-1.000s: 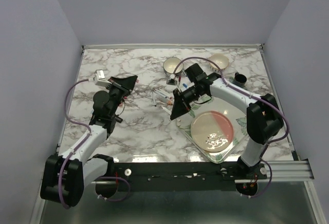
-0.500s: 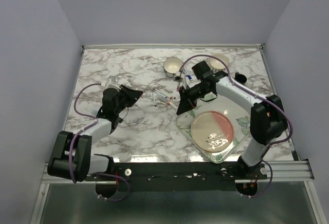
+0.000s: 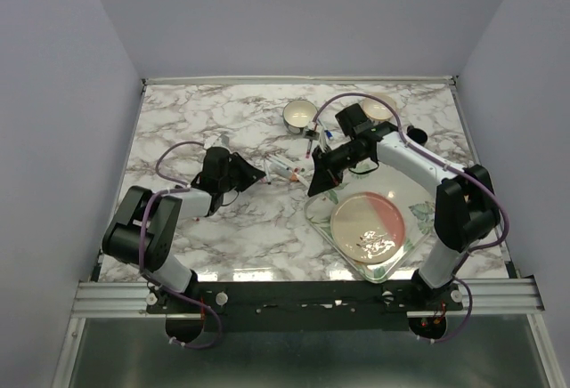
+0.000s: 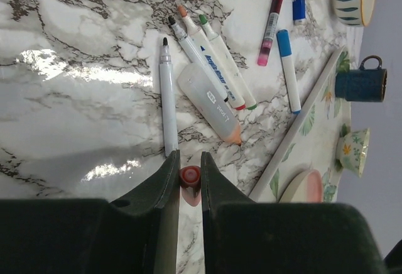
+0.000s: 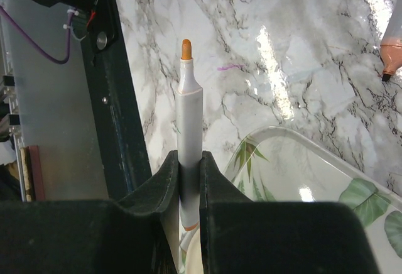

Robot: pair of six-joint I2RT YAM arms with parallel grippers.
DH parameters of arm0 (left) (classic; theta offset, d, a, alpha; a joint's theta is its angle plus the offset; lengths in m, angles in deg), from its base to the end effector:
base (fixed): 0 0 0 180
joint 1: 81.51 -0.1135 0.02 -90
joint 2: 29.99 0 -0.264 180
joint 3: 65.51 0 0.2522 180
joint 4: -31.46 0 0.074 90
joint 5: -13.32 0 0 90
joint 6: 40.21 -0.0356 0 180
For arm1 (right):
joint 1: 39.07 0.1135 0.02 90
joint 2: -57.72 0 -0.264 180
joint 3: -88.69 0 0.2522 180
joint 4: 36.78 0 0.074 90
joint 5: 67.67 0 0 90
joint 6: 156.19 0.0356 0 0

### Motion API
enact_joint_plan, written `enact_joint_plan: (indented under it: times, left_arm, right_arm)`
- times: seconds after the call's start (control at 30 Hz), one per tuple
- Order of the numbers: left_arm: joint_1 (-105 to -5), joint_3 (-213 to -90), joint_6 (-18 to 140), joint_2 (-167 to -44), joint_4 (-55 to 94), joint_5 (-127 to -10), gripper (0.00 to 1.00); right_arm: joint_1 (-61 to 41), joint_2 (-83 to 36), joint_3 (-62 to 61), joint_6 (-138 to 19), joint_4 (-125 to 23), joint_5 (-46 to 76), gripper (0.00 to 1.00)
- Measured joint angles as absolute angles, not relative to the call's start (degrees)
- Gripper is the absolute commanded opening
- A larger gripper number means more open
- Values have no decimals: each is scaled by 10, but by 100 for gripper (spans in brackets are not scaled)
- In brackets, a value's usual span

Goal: Open the pen caps
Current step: Place the pen cap on the table with the left arm

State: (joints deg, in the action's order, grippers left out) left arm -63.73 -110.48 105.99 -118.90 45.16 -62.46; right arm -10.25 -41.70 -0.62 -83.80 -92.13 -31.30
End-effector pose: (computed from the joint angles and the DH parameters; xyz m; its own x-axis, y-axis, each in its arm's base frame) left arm 0.2738 -0.0970 0.1478 -0.6807 -0.6276 -0.3778 -0.1214 0.6052 -0.7867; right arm 0.2937 0.1943 0.2431 -0.5845 -0.5264 -0.6175 -0.7929 0.2089 0.5725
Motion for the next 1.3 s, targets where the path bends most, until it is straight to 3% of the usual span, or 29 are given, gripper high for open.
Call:
enact_joint_plan:
  times: [0.23,0.63,0.97,1.07,1.3]
  left_arm:
    - [-639,-1146,1027,-1203,389,-665,1]
    - [-668,-1276,929,-1201,128,-926,9]
    - [-668,-1283,903,-1215,63,-987,13]
    - [-668,-1285,899,-1220,53,-992,24]
    - [-668,-1286,898,-1226,45,-996,26]
  right_arm:
    - [-103,-417,-6,-838,-921,-313,1]
    - [-103,-417,-6,-838,-922,-313,1]
    - [-103,-415,-6,-838,-922,-313,1]
    - [-103,-414,-6,-838,-922,-313,1]
    - [-103,-412,-6,-838,-922,-313,0]
